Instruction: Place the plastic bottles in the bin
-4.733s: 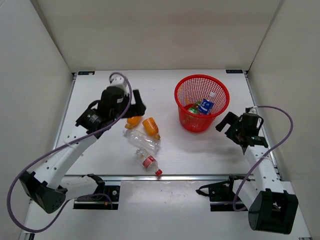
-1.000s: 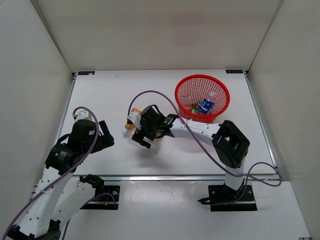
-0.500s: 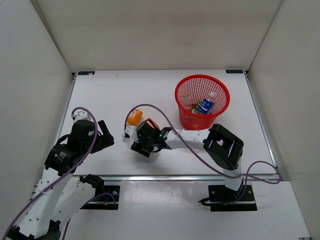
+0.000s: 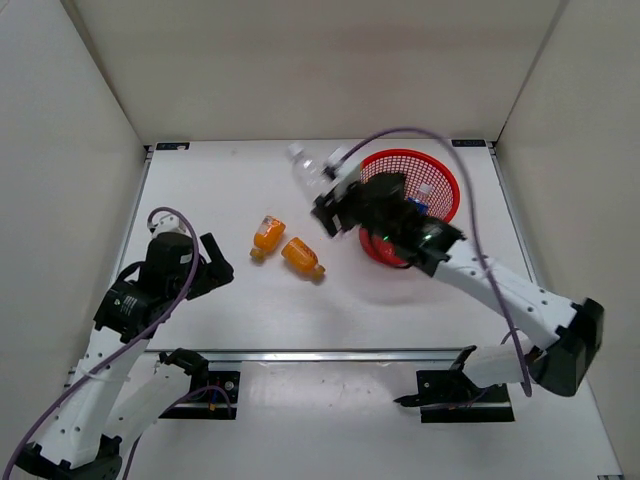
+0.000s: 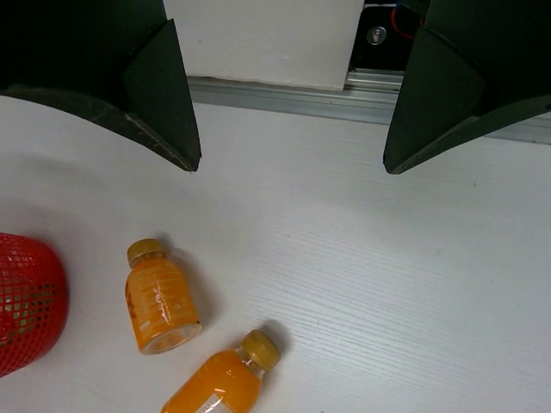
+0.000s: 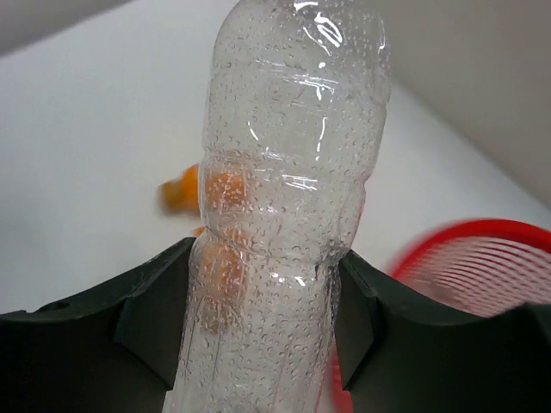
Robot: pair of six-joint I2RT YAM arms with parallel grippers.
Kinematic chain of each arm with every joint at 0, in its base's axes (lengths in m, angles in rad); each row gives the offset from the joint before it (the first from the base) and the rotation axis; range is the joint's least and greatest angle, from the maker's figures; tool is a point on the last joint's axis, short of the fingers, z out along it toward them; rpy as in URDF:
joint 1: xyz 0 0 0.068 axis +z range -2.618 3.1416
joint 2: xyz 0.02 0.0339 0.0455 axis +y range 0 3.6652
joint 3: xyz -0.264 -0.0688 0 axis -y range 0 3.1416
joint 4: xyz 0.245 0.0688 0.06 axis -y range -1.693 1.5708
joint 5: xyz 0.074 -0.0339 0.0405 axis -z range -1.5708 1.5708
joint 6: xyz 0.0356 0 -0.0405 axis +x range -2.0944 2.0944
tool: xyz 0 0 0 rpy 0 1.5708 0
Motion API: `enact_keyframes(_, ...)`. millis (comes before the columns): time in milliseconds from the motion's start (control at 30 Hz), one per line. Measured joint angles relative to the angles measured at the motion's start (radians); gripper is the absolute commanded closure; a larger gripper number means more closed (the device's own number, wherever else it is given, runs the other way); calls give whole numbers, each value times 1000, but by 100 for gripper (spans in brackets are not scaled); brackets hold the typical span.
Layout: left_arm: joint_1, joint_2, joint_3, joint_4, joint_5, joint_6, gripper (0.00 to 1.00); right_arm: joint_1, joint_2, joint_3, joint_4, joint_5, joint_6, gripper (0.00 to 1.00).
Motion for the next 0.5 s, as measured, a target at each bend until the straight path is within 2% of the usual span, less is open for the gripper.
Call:
enact_keyframes(167, 0, 34, -36, 66, 53, -11, 1, -360, -106, 32, 33, -23, 47, 68)
enact_keyframes(233, -1, 51, -73, 102, 84, -17, 1, -473, -105, 24, 38, -26, 60, 63)
enact_keyframes(267, -3, 61, -92, 118, 99, -21, 1, -512, -96, 19, 37, -29, 67, 50)
enact_keyframes(367, -17, 100, -140, 163, 138, -37, 1, -573, -55, -14, 35, -47, 84, 40)
enact_keyframes(433, -38, 133, -164, 205, 165, -55, 1, -587, -29, -43, 21, -58, 98, 17)
enact_keyframes(500, -68, 168, -171, 248, 182, -77, 2, -588, -13, -56, -6, -63, 109, 1)
